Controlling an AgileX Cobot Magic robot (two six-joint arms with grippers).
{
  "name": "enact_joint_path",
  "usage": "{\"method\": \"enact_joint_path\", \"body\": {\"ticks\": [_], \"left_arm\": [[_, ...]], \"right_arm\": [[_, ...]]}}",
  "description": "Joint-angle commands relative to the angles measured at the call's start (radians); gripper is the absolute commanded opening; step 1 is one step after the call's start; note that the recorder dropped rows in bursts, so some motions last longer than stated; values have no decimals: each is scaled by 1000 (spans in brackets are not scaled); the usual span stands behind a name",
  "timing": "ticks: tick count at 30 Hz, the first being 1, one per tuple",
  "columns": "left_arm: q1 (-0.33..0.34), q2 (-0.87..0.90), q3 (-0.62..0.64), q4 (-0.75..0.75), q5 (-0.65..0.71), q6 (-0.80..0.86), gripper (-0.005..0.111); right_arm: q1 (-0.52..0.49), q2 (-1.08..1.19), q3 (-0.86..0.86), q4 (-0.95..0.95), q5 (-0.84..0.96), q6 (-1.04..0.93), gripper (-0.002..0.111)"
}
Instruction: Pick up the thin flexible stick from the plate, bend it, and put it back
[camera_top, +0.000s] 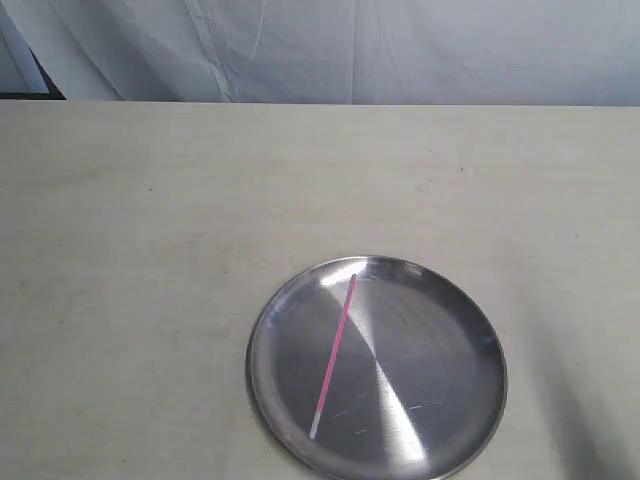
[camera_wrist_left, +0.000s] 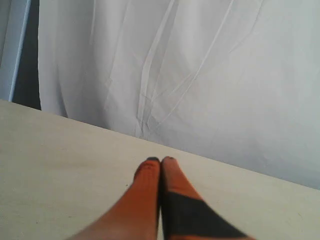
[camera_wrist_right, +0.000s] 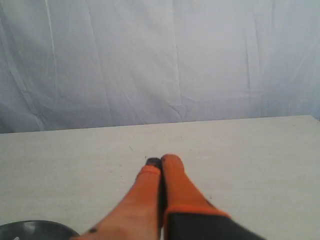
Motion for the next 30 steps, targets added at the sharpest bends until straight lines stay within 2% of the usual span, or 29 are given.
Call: {"method": "enact_joint_path", "body": {"ticks": [1, 3, 6, 8, 15, 20, 22, 23, 25, 28, 30], "left_arm": [[-1, -1, -2, 5, 1, 1, 0], [-1, -1, -2, 5, 1, 1, 0], [-1, -1, -2, 5, 1, 1, 0], [-1, -1, -2, 5, 1, 1, 0], [-1, -1, -2, 5, 1, 1, 0], [-1, -1, -2, 5, 1, 1, 0], [-1, -1, -2, 5, 1, 1, 0], [-1, -1, -2, 5, 1, 1, 0], [-1, -1, -2, 5, 1, 1, 0], [-1, -1, -2, 5, 1, 1, 0], [-1, -1, -2, 5, 1, 1, 0]], "right_arm": [[4, -7, 5, -3, -47, 0, -1], [4, -7, 5, 63, -172, 58, -1], [4, -7, 5, 360, -364, 367, -1], [4, -7, 5, 493, -464, 459, -1], [4, -7, 5, 556, -767, 489, -1], [4, -7, 5, 544, -721, 707, -1], [4, -7, 5, 532, -634, 648, -1], [4, -7, 5, 532, -587, 550, -1], [4, -7, 5, 508, -568, 476, -1], [4, -7, 5, 495, -622, 510, -1], [4, -7, 5, 456, -684, 650, -1]]}}
